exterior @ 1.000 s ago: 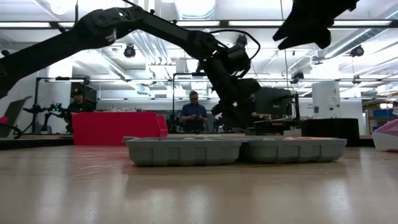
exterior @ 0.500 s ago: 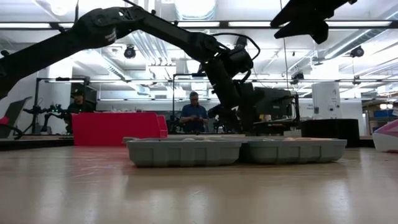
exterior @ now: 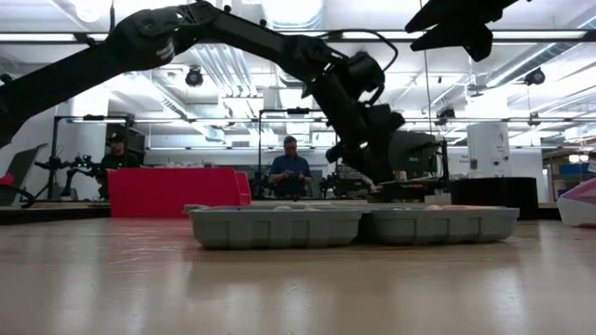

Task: Prefit tool cases
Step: Put the tape measure into the gray toolbox

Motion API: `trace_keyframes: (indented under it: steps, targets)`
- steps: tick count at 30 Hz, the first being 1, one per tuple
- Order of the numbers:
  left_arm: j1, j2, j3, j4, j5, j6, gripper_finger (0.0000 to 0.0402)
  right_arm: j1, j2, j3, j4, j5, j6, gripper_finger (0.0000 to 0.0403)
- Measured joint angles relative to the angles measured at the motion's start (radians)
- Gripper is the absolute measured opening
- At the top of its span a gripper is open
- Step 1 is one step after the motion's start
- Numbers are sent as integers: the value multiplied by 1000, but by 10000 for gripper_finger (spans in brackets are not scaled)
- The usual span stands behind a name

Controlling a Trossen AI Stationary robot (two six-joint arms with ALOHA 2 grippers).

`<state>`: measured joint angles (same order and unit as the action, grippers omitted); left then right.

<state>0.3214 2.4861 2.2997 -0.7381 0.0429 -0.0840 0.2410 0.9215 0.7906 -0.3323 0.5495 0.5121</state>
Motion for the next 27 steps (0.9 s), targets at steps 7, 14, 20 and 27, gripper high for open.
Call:
trace_keyframes:
  steps: [7, 14, 20, 27]
  targets:
    - [-11, -1, 28, -117, 3, -50, 173, 3, 2, 0, 11, 1, -7, 153]
    - [-15, -1, 23, -142, 23, -130, 166, 4, 3, 0, 34, -1, -16, 152]
    - [-19, -1, 12, -153, 27, -203, 176, 25, 3, 0, 57, -4, -27, 146]
    - [-40, -1, 8, -239, 23, -247, 179, 58, 3, 0, 61, -3, -26, 153]
